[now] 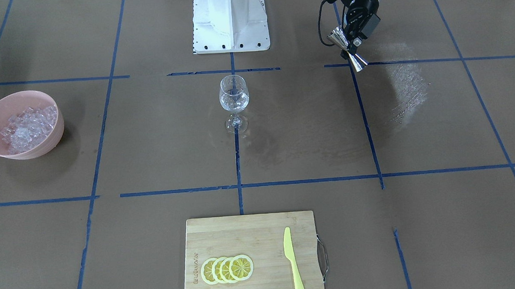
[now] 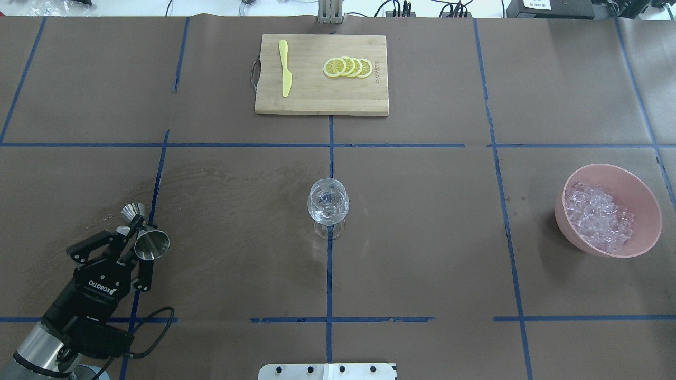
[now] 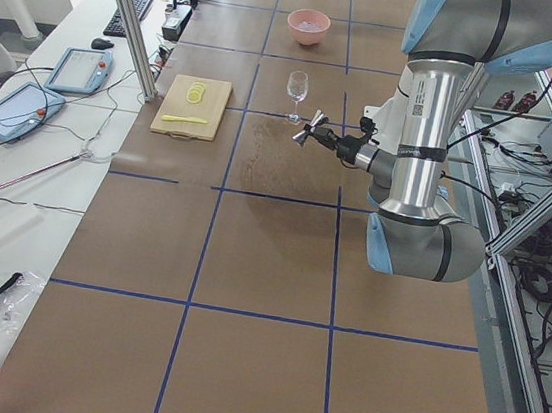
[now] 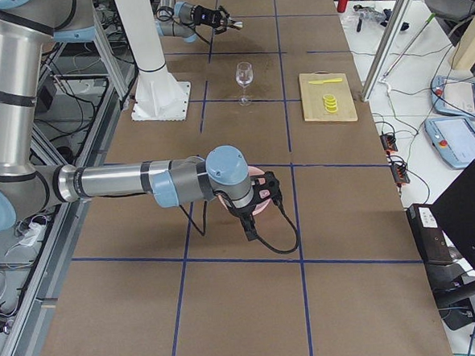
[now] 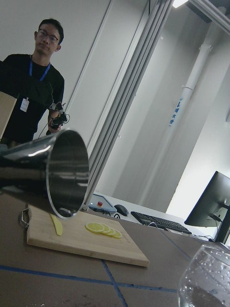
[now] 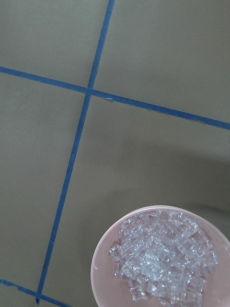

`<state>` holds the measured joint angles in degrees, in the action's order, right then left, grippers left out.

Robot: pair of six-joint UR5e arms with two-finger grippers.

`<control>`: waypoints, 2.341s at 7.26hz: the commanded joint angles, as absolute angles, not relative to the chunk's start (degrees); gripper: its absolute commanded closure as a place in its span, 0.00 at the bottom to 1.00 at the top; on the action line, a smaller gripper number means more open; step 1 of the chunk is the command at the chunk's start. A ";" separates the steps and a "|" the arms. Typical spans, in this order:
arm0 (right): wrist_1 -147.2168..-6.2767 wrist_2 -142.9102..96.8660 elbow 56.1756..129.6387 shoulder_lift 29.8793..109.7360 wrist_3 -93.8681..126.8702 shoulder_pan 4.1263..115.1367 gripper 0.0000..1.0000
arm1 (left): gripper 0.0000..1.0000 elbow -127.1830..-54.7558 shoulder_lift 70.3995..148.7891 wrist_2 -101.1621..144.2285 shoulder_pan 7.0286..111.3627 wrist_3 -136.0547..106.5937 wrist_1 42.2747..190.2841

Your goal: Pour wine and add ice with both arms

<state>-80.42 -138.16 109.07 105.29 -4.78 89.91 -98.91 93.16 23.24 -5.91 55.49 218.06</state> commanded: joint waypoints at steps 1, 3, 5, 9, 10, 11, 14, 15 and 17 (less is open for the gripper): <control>-80.42 -138.16 109.07 105.29 -4.83 89.91 0.00 | 1.00 -101.15 93.25 23.03 -10.53 34.65 220.34; -80.42 -138.16 109.07 105.29 -4.75 89.91 0.00 | 1.00 -102.21 93.25 20.84 -11.51 21.05 219.99; -80.42 -138.16 109.16 105.29 -4.75 89.91 0.00 | 1.00 -102.48 93.51 12.70 -12.13 16.88 219.90; -80.42 -138.16 109.60 105.29 -4.66 89.91 0.00 | 1.00 -104.24 93.25 9.68 -12.04 17.23 219.37; -80.42 -138.16 109.60 105.29 -4.66 89.91 0.00 | 1.00 -104.33 93.43 8.97 -11.95 17.14 219.37; -80.42 -138.16 109.60 105.29 -4.66 89.91 0.00 | 1.00 -104.24 94.65 5.31 -11.87 17.23 219.29; -80.42 -138.16 109.51 105.29 -4.66 89.91 0.00 | 1.00 -103.53 106.91 0.79 -7.05 37.35 213.75; -80.42 -138.16 109.51 105.29 -4.57 89.91 0.00 | 1.00 -103.54 110.70 0.79 -6.60 40.22 213.75; -80.42 -138.16 109.42 105.29 -4.57 89.91 0.00 | 1.00 -103.54 110.74 4.46 -1.00 40.34 213.49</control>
